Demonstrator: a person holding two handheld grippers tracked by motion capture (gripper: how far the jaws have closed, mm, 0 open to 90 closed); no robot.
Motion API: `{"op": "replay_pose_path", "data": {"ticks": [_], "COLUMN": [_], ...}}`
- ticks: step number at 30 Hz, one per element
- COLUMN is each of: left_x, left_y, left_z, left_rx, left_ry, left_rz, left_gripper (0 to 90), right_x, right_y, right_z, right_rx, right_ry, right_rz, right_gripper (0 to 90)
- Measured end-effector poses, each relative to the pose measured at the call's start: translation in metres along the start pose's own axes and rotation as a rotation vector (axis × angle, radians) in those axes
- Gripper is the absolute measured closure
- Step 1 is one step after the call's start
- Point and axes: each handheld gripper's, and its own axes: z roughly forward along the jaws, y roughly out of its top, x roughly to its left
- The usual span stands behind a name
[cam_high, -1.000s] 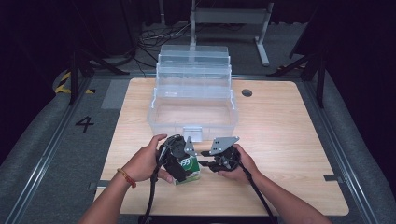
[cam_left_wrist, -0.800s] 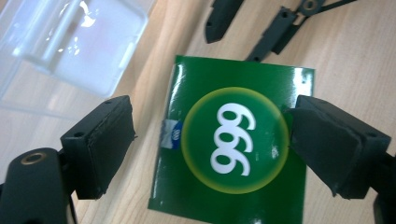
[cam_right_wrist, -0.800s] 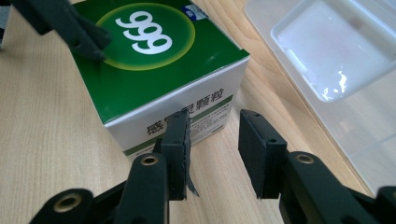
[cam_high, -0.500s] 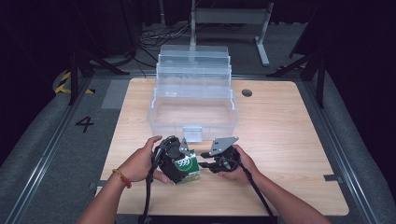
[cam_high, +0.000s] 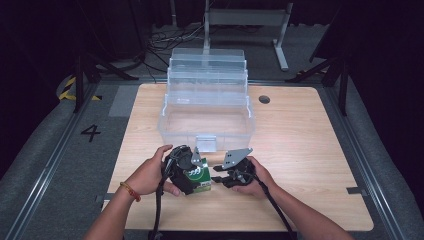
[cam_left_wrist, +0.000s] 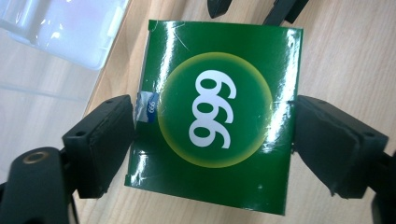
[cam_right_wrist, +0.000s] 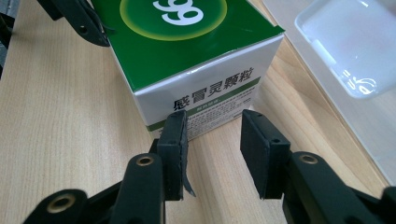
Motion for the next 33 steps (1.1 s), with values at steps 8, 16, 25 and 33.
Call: {"op": "replay_pose_path", "data": {"ticks": [8,16,25,33], "left_x": [-0.005,0.002,0.011,0.012], "left_y": [0.001,-0.005,-0.007,-0.009], "left_z": [0.001,0.007,0.004,-0.002], "left_rx": [0.012,0.000,-0.018,-0.044], "left_ry": [0.084,0.087,0.061,0.035], "left_rz": [0.044,0.008,-0.014,-0.020], "left_gripper": [15.0,10.1,13.1,16.7], "right_x": [0.002,0.003,0.002,0.004], "right_y": [-0.002,-0.001,-0.002,-0.003], "right_z": [0.005,0.006,0.007,0.008], "right_rx": [0.022,0.022,0.019,0.029], "right_ry": [0.012,0.024,0.038,0.050], "right_rz": [-0.005,-0.008,-0.011,-0.014], "right_gripper": [60.6,60.5,59.0,58.1]}}
